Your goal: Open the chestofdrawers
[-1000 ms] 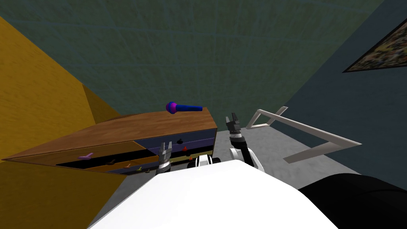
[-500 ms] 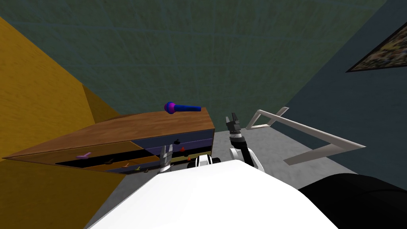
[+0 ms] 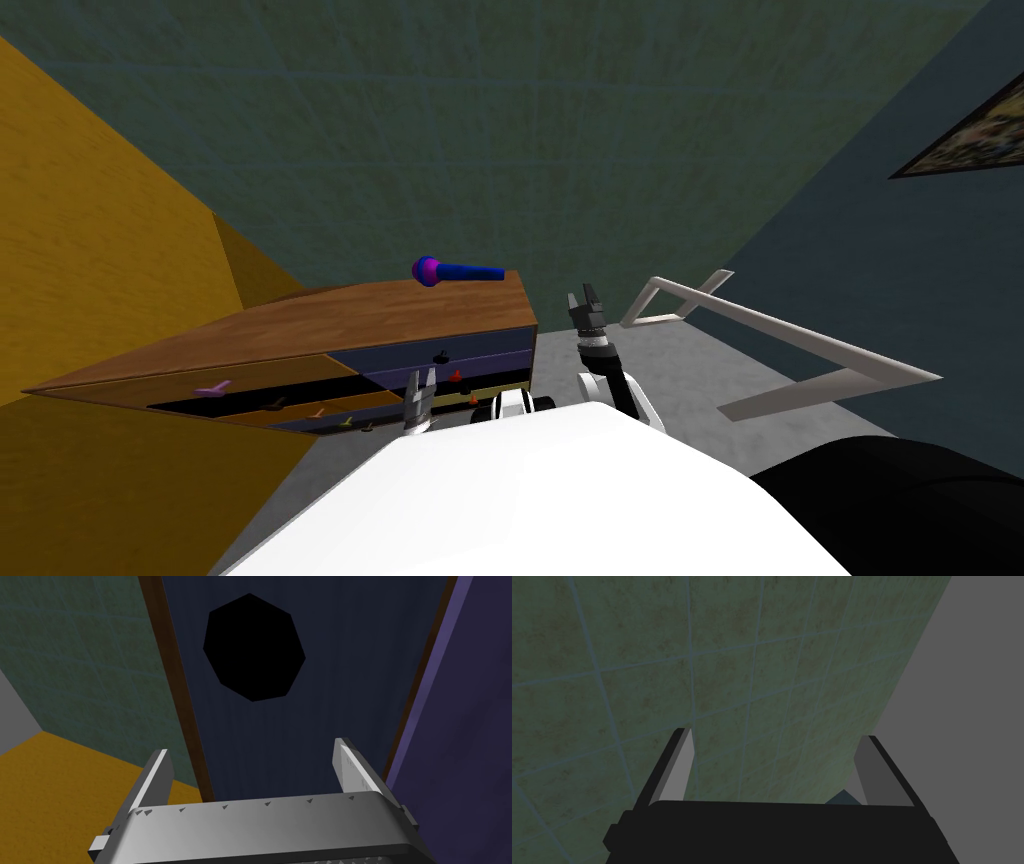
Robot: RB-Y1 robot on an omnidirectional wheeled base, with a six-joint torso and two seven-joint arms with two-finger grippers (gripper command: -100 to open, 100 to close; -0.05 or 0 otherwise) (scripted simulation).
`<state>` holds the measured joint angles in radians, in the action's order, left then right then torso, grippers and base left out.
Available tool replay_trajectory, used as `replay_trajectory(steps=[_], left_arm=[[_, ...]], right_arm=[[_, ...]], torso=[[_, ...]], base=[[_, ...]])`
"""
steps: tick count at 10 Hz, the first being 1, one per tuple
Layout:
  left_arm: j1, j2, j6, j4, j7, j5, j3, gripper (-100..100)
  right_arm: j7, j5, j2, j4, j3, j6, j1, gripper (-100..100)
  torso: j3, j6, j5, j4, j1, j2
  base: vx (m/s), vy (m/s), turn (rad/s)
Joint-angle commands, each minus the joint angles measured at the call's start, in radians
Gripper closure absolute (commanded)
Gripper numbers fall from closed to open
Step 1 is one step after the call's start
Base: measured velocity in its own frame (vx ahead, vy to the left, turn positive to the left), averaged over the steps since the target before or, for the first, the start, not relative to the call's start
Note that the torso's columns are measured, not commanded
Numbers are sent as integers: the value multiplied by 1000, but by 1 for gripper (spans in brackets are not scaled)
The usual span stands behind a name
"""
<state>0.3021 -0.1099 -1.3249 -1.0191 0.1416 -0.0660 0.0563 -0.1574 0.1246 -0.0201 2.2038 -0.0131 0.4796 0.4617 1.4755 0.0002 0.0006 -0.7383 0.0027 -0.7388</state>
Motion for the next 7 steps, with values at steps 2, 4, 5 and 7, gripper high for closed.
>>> replay_trajectory(steps=[2,4,5,7], left_arm=[[-10,8,-37,57,0,1,1,-100],[-10,8,-37,57,0,1,1,-100],[-10,8,-37,57,0,1,1,-100],[-10,8,-37,57,0,1,1,-100]], right_arm=[[0,0,0,0,0,0,0,0],[0,0,0,0,0,0,0,0],[0,0,0,0,0,0,0,0],[0,0,0,0,0,0,0,0]], torso=[[0,0,-1,0,-3,1],[1,0,-1,0,-5,1],[1,0,-1,0,-4,1],[0,0,0,0,0,1]], base=[[5,-20,19],[2,-55,0],[2,-14,1],[-2,3,-7]])
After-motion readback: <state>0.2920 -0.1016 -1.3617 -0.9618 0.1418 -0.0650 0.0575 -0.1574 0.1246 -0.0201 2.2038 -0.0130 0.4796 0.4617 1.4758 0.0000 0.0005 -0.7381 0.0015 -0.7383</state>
